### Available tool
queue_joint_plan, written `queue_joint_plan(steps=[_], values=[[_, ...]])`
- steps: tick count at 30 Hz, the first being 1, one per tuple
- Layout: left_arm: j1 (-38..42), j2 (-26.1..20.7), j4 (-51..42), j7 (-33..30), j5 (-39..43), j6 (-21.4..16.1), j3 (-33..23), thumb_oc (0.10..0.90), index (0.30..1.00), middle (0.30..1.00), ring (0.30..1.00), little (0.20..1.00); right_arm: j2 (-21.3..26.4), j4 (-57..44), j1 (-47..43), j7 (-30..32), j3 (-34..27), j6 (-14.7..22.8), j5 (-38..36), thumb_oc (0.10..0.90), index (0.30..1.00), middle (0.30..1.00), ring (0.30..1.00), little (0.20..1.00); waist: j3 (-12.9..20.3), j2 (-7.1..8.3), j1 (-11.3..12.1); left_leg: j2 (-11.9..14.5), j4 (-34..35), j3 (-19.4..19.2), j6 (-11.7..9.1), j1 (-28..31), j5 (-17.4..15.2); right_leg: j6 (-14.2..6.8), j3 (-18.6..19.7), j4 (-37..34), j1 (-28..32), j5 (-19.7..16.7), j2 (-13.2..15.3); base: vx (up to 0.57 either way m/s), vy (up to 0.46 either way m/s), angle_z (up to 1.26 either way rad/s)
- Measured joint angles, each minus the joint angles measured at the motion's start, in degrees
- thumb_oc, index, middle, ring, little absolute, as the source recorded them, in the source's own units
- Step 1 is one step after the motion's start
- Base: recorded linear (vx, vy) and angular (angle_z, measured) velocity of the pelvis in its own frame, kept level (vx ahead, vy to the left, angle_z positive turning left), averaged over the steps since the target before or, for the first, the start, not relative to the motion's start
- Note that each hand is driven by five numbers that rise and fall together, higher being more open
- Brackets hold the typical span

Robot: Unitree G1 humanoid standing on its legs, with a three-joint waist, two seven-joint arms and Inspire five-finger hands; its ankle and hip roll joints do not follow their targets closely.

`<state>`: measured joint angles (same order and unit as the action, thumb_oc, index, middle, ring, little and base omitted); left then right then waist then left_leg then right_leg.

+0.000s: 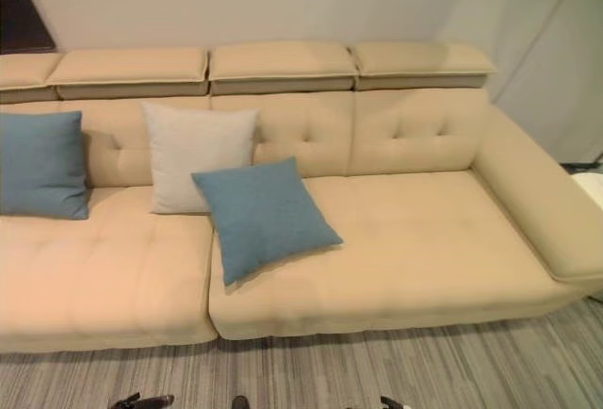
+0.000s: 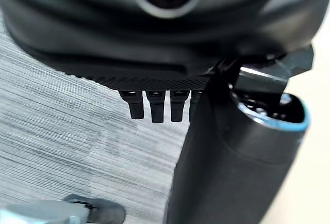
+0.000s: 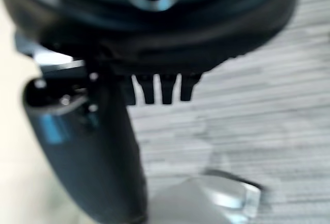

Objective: Pick up all the scattered cushions and arrange them neatly on the sofa.

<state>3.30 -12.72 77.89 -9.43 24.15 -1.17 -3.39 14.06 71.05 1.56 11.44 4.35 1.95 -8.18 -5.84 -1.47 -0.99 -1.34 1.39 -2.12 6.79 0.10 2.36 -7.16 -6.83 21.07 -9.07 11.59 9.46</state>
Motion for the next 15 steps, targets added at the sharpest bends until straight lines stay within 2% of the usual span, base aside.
queue_joint_plan(steps=[1,2,3,4,5,6,8,12,13,14,15], values=[[-0.05,-0.19,0.70,0.07,-0.01,0.15,0.05,0.800,0.900,0.900,0.900,0.900,-0.20,0.00,-0.19,-0.06,0.31,-0.02,-0.02,0.800,0.900,0.900,0.900,0.900,-0.63,0.36,-0.15,-0.08,-0.07,0.48,-0.35,0.18,-0.07,0.27,1.19,-4.66,-0.93,-2.69,-0.19,0.19,-0.160,0.46],[-0.19,-0.32,0.24,0.06,-0.06,0.19,0.49,0.800,0.900,0.900,0.900,0.900,-0.34,-0.03,-0.08,-0.08,0.36,-0.03,-0.02,0.800,0.900,0.900,0.900,0.900,-0.78,0.80,-0.32,-0.18,-0.08,1.32,-1.00,0.38,-0.69,-0.40,1.60,-6.52,-1.93,-4.68,-0.20,0.17,-0.140,0.50],[-0.99,-0.65,0.13,0.06,-0.08,0.18,0.62,0.800,0.900,0.900,0.900,0.900,-0.93,0.10,-0.13,-0.13,0.66,-0.38,0.00,0.800,0.900,0.900,0.900,0.900,-1.25,2.35,-0.27,-0.62,-0.48,2.11,-2.63,0.69,-1.47,-0.45,2.71,-10.45,-1.70,-9.43,-0.21,0.16,-0.157,0.44],[-1.53,-0.61,-0.40,-0.02,-0.14,0.26,0.70,0.800,0.900,0.900,0.900,0.900,-1.11,-0.02,-0.16,-0.13,0.67,-0.61,0.04,0.800,0.900,0.900,0.900,0.900,-1.38,2.53,-0.42,-0.44,-0.57,3.09,-3.09,0.83,-1.76,0.33,2.42,-10.95,-0.92,-12.14,-0.26,0.14,-0.173,0.58],[-2.31,0.04,-1.12,0.03,-0.71,0.25,1.03,0.800,0.900,0.900,0.900,0.900,-1.02,0.07,0.87,-0.08,0.59,-0.96,0.09,0.800,0.900,0.900,0.900,0.900,-1.43,2.20,-0.42,1.10,-1.25,2.82,-4.49,1.03,-2.44,1.12,1.36,-12.04,0.11,-12.67,-1.26,0.12,-0.202,0.50],[-3.18,0.55,-2.20,0.01,-0.88,0.22,1.19,0.800,0.900,0.900,0.900,0.900,-0.77,-0.07,0.90,0.05,0.46,-1.14,0.10,0.800,0.900,0.900,0.900,0.900,-1.78,1.20,-0.08,2.70,-2.45,2.07,-6.22,1.06,-2.45,1.95,-0.04,-11.98,1.42,-12.55,-2.40,0.11,-0.216,0.38],[-3.52,1.18,-2.87,0.00,-1.19,0.22,1.19,0.800,0.900,0.900,0.900,0.900,-0.43,-0.12,1.53,0.14,-0.46,-1.10,0.08,0.800,0.900,0.900,0.900,0.900,-1.70,0.43,0.09,4.60,-3.15,2.71,-7.84,1.46,-3.29,3.39,-0.93,-12.26,2.46,-11.50,-4.14,0.12,-0.217,0.17],[-2.82,1.42,-4.44,0.17,-1.11,-0.20,1.13,0.800,0.900,0.900,0.900,0.900,1.30,-2.24,0.74,0.24,-0.78,-0.74,0.08,0.800,0.900,0.900,0.900,0.900,-1.47,-0.28,-0.05,6.49,-4.75,2.60,-9.07,0.46,-3.38,4.80,-2.35,-11.54,2.58,-10.30,-5.86,0.05,-0.199,0.14],[-2.06,1.35,-4.86,0.16,-0.96,-0.45,1.07,0.800,0.900,0.900,0.900,0.900,1.56,-3.20,-0.09,0.32,-1.63,-0.66,0.02,0.800,0.900,0.900,0.900,0.900,-1.56,0.06,-0.12,6.41,-9.06,2.28,-10.80,-1.53,-3.15,5.24,-2.76,-10.74,2.34,-9.41,-6.13,-0.03,-0.168,0.29],[-1.69,1.18,-5.02,0.17,-0.83,-0.62,1.02,0.800,0.900,0.900,0.900,0.900,1.57,-4.00,-0.02,0.31,-1.68,-0.66,0.02,0.800,0.900,0.900,0.900,0.900,-1.68,0.55,-0.18,6.13,-11.45,2.35,-11.13,-2.85,-3.03,5.37,-2.56,-10.59,2.26,-9.27,-5.82,-0.02,-0.123,0.25],[-0.82,1.01,-5.45,0.08,-0.56,-1.10,0.94,0.800,0.900,0.900,0.900,0.900,1.77,-4.72,-0.29,0.33,-1.60,-0.29,0.05,0.800,0.900,0.900,0.900,0.900,-2.23,1.20,0.12,5.87,-14.99,1.92,-12.86,-4.42,-2.03,6.08,-2.73,-10.38,2.27,-8.83,-5.47,0.03,-0.078,0.13]])
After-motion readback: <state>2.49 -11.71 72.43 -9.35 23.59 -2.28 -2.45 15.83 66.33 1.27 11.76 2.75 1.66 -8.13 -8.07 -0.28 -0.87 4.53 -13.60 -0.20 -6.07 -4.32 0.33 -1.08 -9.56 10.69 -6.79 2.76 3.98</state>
